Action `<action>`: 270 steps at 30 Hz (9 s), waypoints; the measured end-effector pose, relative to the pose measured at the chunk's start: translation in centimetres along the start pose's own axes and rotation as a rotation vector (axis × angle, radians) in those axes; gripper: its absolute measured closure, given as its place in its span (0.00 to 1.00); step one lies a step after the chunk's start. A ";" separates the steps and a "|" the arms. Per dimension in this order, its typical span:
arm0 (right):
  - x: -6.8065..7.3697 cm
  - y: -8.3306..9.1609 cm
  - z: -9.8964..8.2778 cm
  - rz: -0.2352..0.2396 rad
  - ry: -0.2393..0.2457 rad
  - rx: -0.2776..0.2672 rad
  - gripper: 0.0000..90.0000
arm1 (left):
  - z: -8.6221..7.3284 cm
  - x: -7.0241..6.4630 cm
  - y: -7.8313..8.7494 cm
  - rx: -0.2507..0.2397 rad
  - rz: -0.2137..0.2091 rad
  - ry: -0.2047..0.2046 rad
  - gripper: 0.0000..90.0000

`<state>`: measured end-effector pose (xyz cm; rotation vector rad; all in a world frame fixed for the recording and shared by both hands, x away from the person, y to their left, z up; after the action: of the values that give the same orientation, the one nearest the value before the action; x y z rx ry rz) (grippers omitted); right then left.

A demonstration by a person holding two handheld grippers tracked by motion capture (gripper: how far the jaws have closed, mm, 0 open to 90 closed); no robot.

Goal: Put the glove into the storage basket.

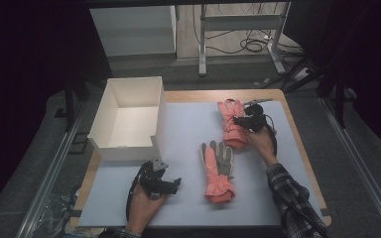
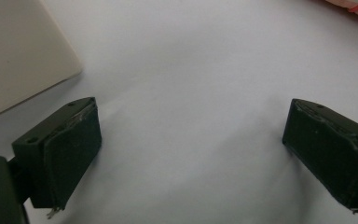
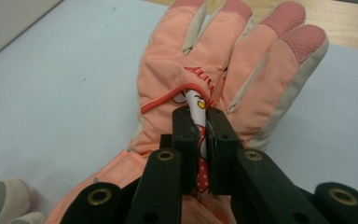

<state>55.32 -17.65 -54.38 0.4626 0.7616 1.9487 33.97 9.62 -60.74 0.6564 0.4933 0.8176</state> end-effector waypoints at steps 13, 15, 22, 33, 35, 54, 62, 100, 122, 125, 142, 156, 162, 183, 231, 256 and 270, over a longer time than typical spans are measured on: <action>-0.2 5.3 0.2 0.045 -0.021 -0.069 0.93 | 0.0 0.0 0.0 0.000 0.000 0.000 0.05; 0.1 6.3 0.1 0.056 -0.022 -0.076 0.93 | 0.0 0.0 0.0 0.000 0.000 0.000 0.05; 2.7 10.2 -1.2 0.131 -0.047 -0.078 0.93 | 0.0 0.0 0.0 0.001 0.000 0.000 0.05; 7.6 13.5 -3.6 0.208 -0.077 -0.062 0.93 | 0.0 0.0 0.0 0.001 0.002 -0.003 0.05; 8.6 14.0 -3.9 0.217 -0.074 -0.065 0.92 | 0.0 0.0 0.0 -0.002 0.002 0.001 0.05; 13.6 11.8 -8.5 0.133 -0.019 -0.064 0.90 | 0.0 0.0 0.0 -0.003 0.002 0.002 0.05; 13.8 11.1 -9.3 0.066 0.067 -0.088 0.80 | 0.0 0.0 0.0 -0.003 0.002 0.001 0.05; 10.4 13.1 -15.7 0.172 0.085 0.010 0.54 | 0.0 0.0 0.0 0.002 0.002 -0.003 0.05; 15.3 10.8 -14.9 0.245 0.150 -0.005 0.51 | -0.5 0.7 0.6 0.033 -0.077 -0.095 0.05; 15.6 10.5 -14.7 0.247 0.156 -0.012 0.50 | -0.6 0.9 0.8 0.035 -0.087 -0.105 0.05; 17.1 9.1 -13.9 0.238 0.174 -0.025 0.49 | -1.2 1.4 1.3 0.043 -0.145 -0.148 0.03; 13.1 10.0 -14.2 0.155 0.166 -0.036 0.44 | -0.5 0.1 2.4 0.031 -0.192 -0.093 0.05; 9.4 10.4 -14.2 0.072 0.149 -0.045 0.40 | 0.5 -0.9 3.1 0.026 -0.203 -0.109 0.03; 1.9 9.7 -14.5 -0.098 0.116 -0.007 0.24 | 7.5 -5.5 5.2 0.056 -0.249 -0.139 0.00; 1.8 9.6 -14.6 -0.094 0.115 -0.011 0.24 | 4.3 -7.5 -2.8 0.227 -0.240 -0.147 0.38; 1.8 9.6 -14.6 -0.094 0.115 -0.011 0.24 | 6.5 -6.8 -1.1 0.168 -0.283 -0.123 0.54; 1.8 9.6 -14.6 -0.093 0.116 -0.011 0.24 | 10.5 -5.1 0.4 0.141 -0.251 -0.114 0.54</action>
<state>39.43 -23.99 -58.55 0.3046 0.8311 1.9039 37.37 2.20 -52.39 0.7493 0.5207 0.5096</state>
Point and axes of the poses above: each handheld gripper's, and its own axes: y roughly backward along the jaws, z roughly out of its top, x roughly to its left, the point moved 8 cm from there along -y, roughly forward along the jaws, and after that the axes turned 8 degrees about -z, right-handed, at the moved point
